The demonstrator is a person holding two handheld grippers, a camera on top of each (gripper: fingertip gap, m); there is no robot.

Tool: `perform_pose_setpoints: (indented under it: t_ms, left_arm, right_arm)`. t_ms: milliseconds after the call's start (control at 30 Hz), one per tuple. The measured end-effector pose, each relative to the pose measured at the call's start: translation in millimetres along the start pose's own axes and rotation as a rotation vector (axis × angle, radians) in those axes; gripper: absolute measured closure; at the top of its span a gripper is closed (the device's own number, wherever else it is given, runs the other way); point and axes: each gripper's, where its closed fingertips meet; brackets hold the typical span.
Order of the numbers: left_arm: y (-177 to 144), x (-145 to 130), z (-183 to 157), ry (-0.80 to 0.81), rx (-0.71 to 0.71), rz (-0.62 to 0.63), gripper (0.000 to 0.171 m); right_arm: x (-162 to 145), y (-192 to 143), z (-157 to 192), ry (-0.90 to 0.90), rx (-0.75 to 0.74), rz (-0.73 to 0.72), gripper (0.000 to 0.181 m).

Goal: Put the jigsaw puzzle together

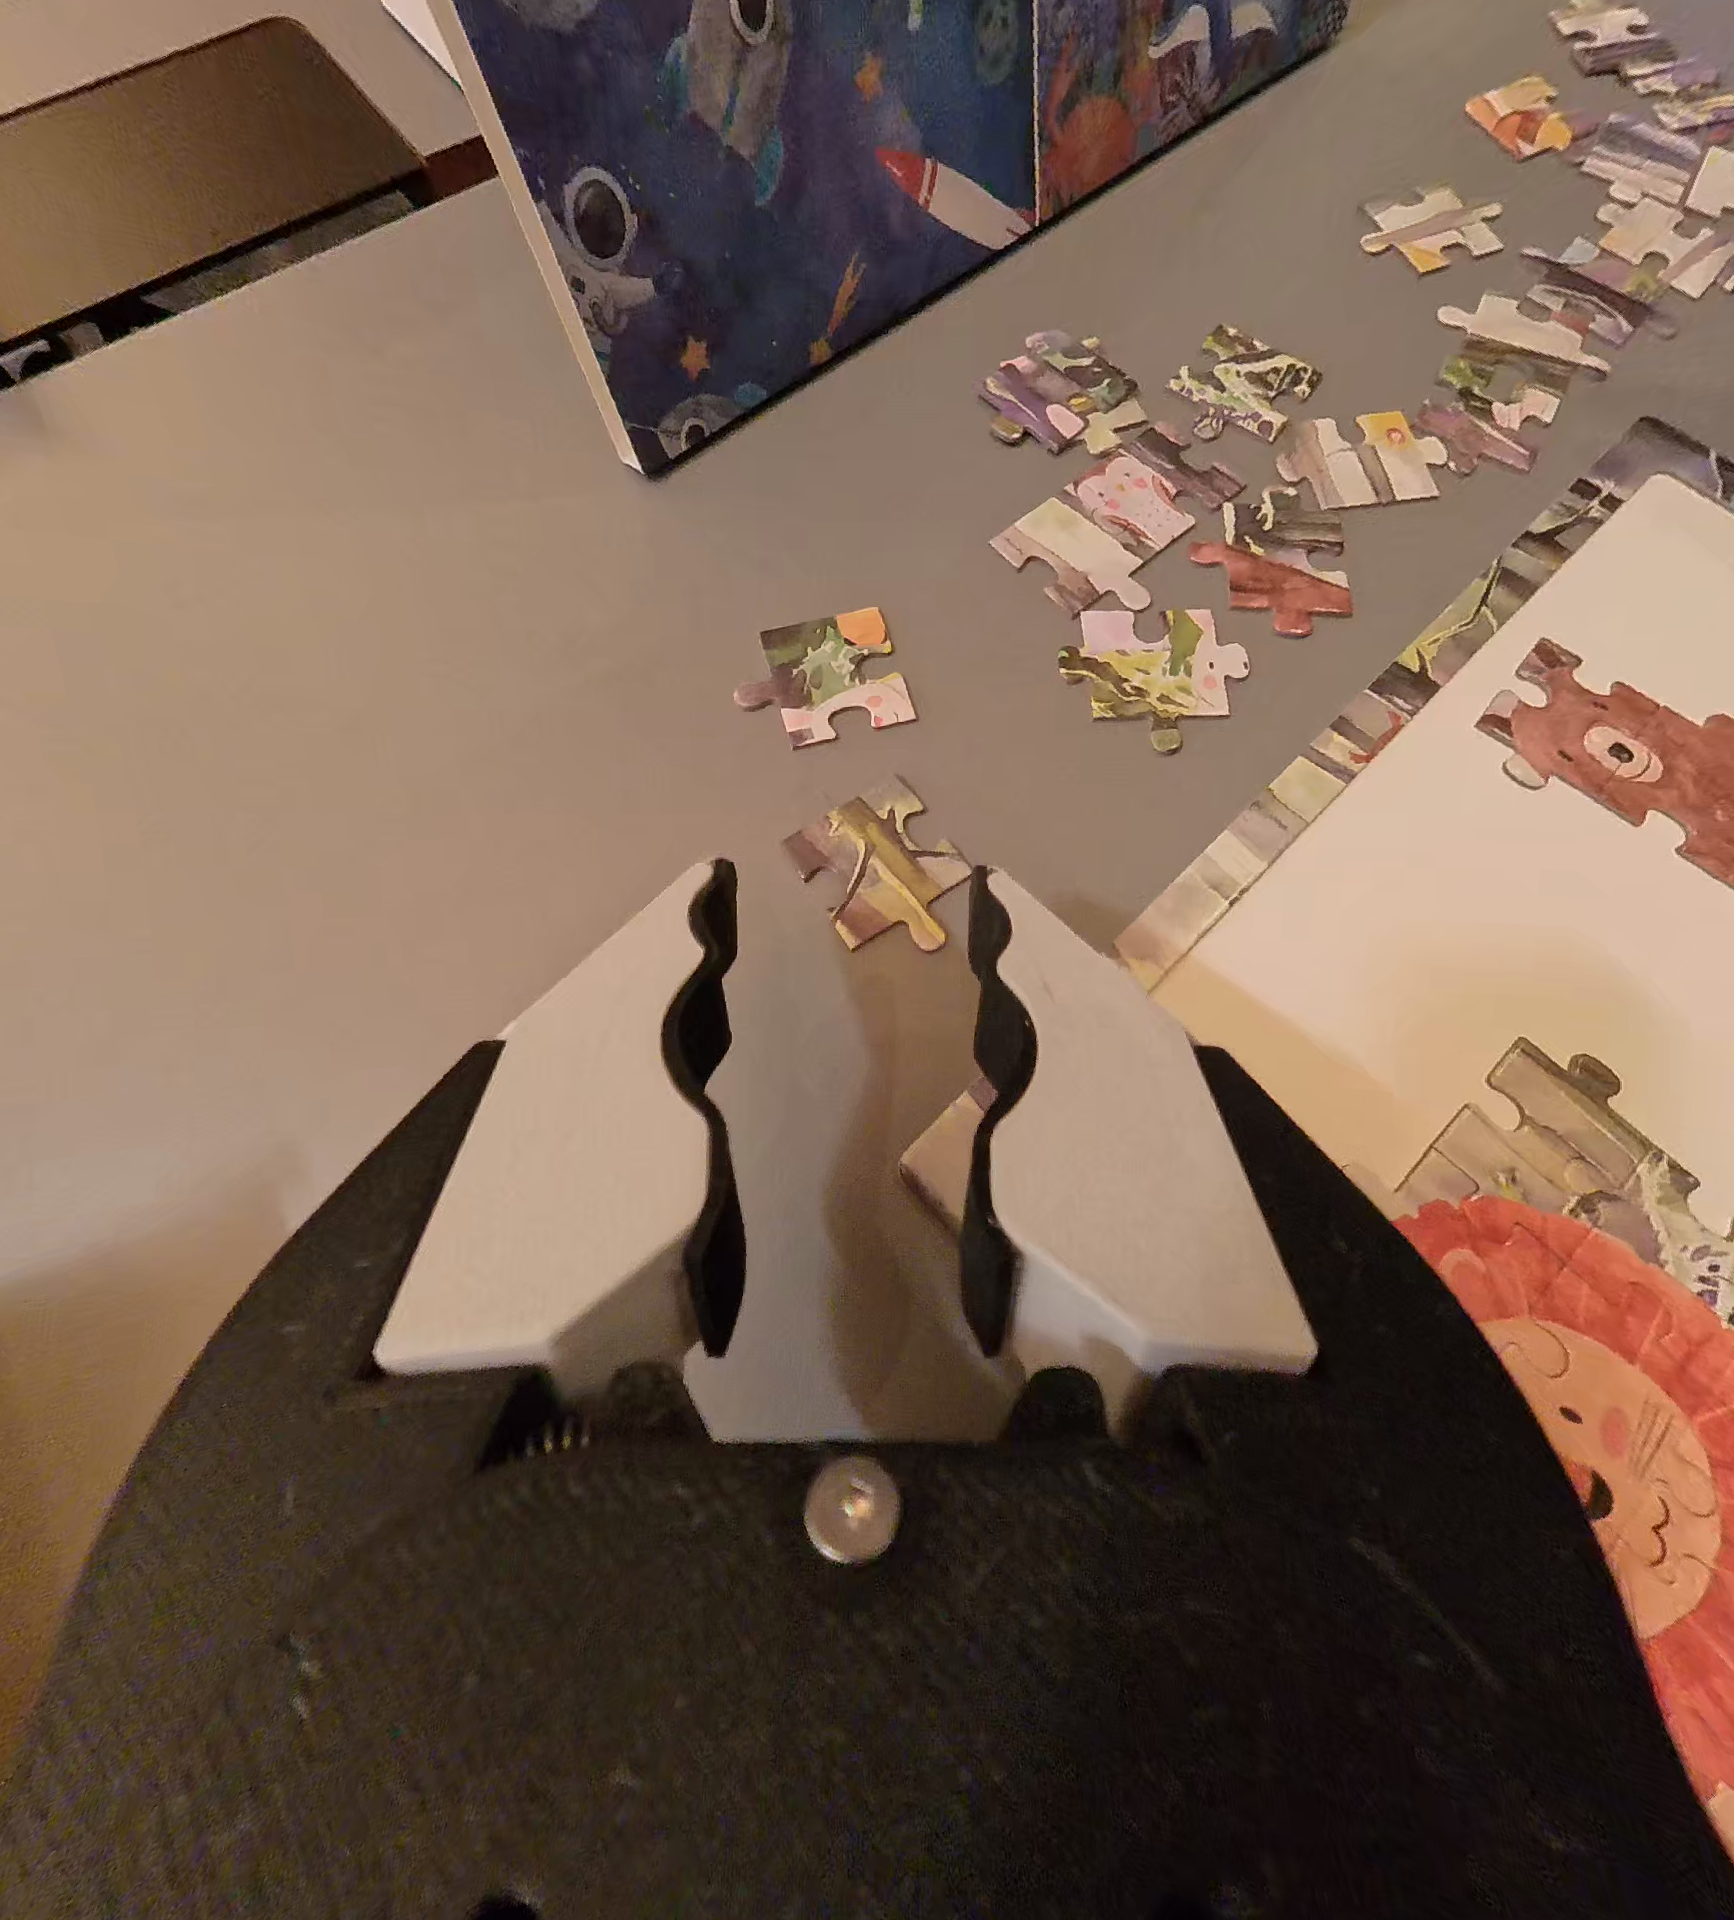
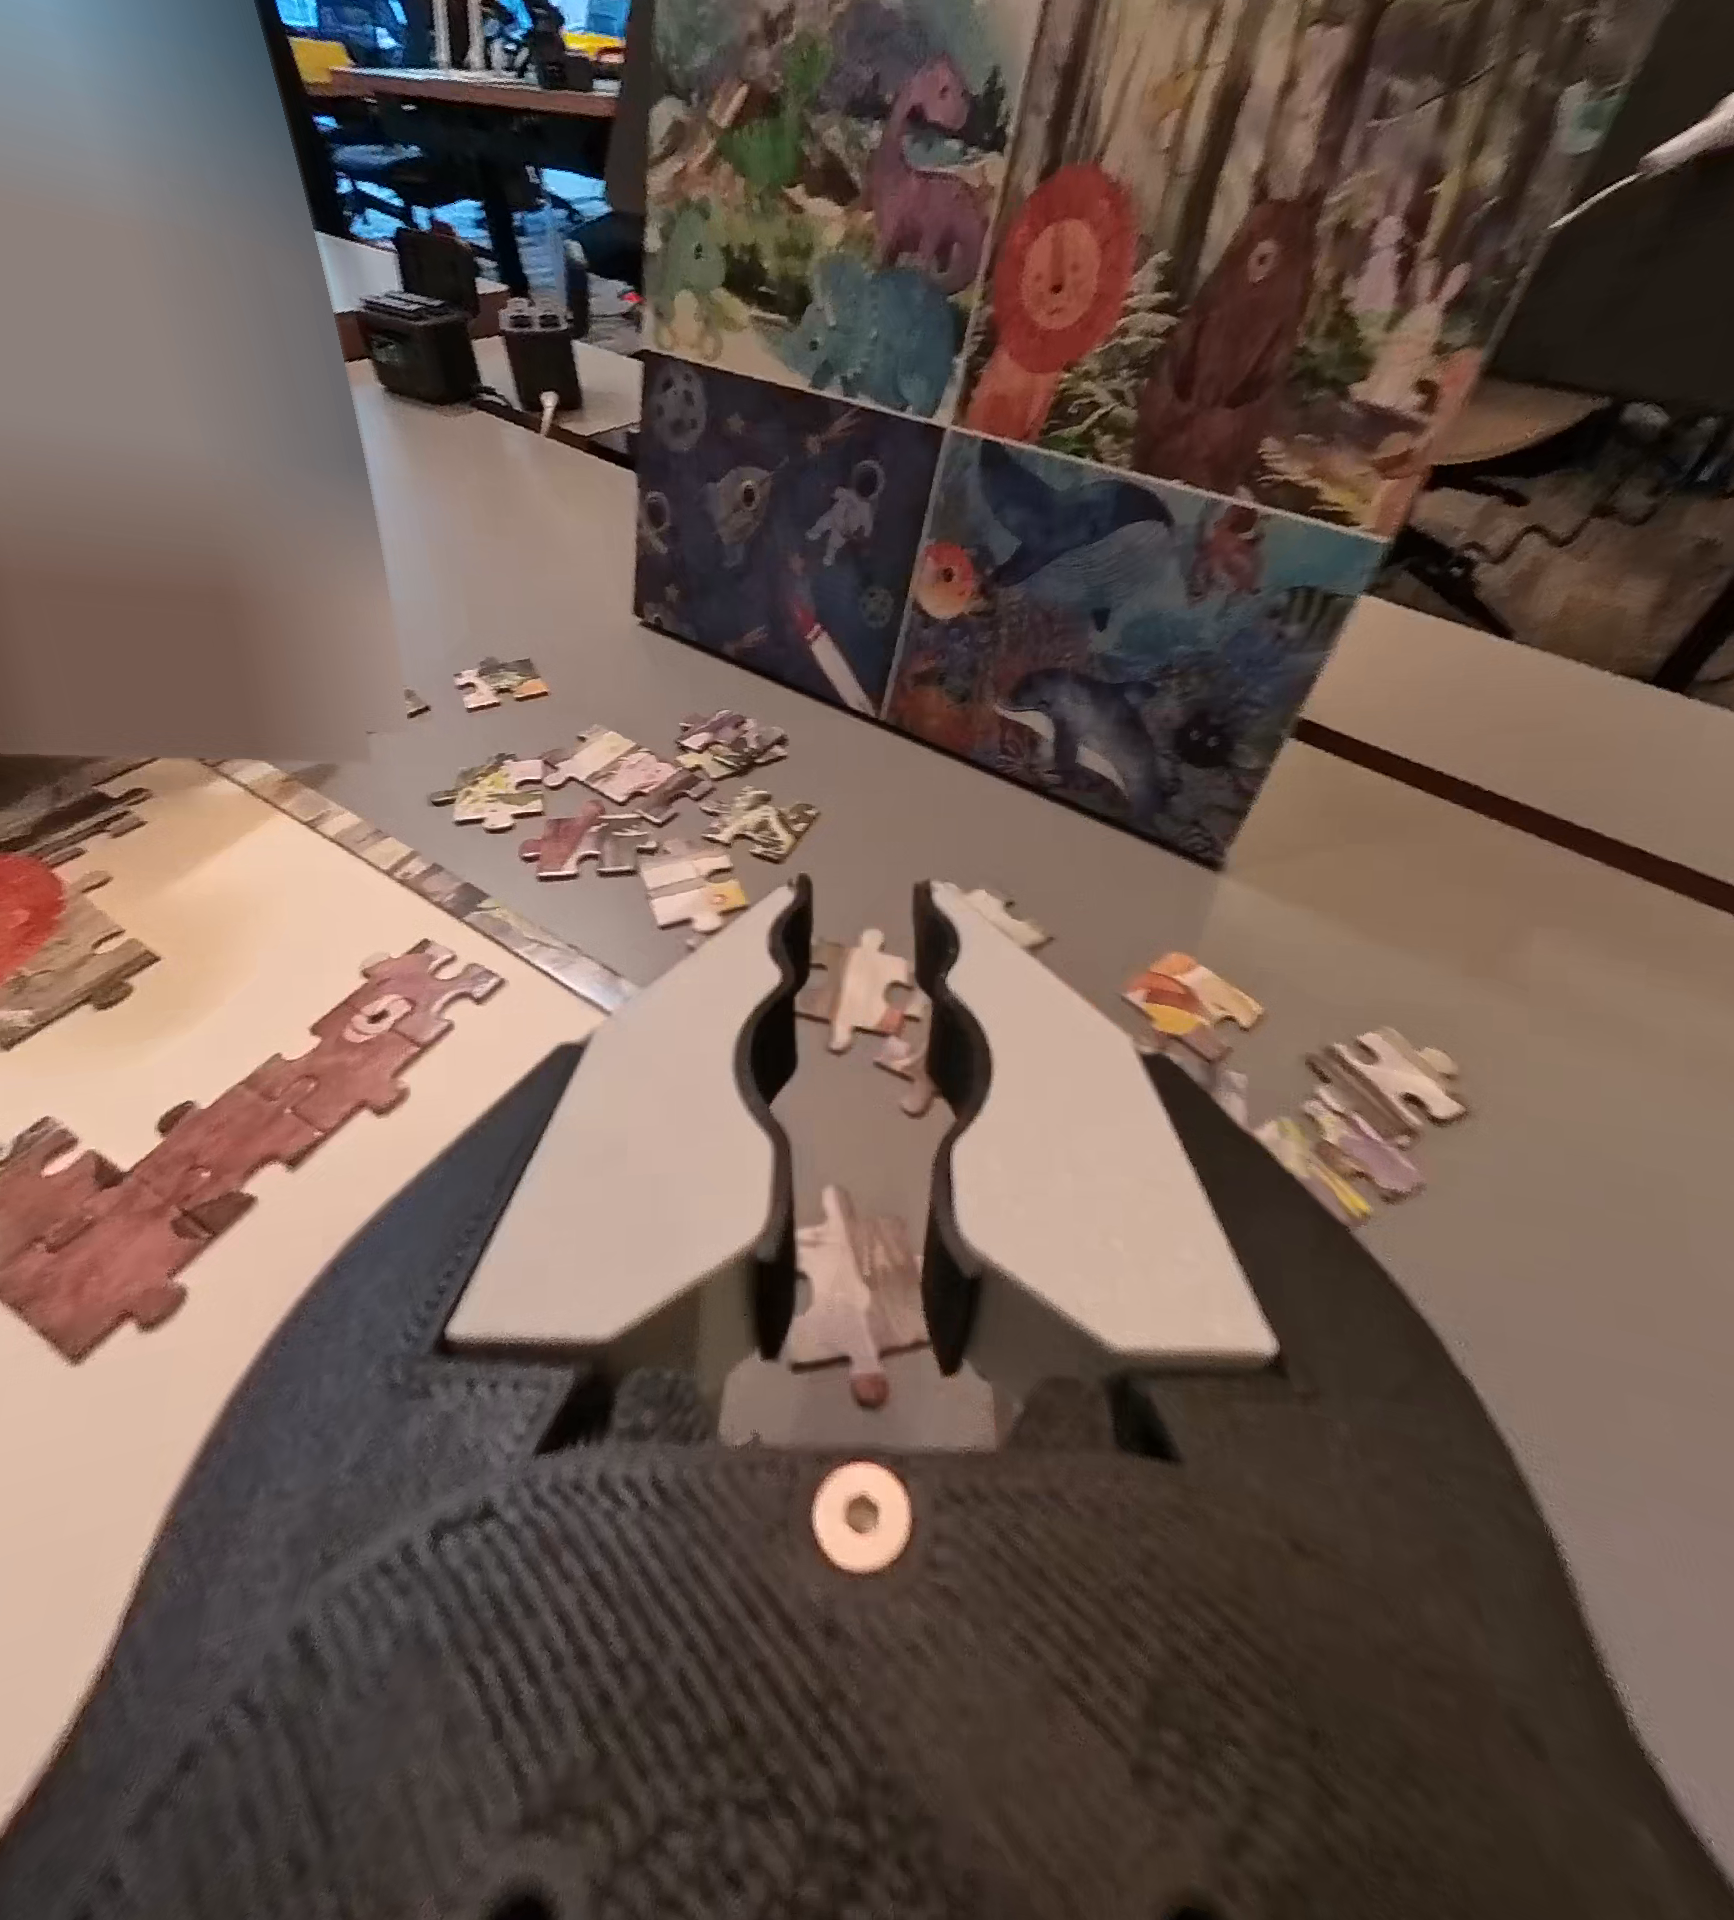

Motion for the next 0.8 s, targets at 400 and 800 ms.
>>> perform_pose_setpoints:
  t_ms: [400,800]
  left_arm:
    - [-1.3,4.2,1.4,0.007,0.015,-0.028,0.122]
    - [-1.4,5.2,0.1,0.018,0.012,-0.033,0.122]
  right_arm:
    - [-9.6,13.4,35.1,-0.238,0.048,0.082,0.160]
    - [-9.1,13.5,36.2,-0.254,0.046,0.081,0.161]
Point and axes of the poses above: each gripper's, where its closed fingertips meet, y out along the fingers, x out of its top, z = x × y across the jaws, and after that the axes turned 12 degrees about -z, right-handed
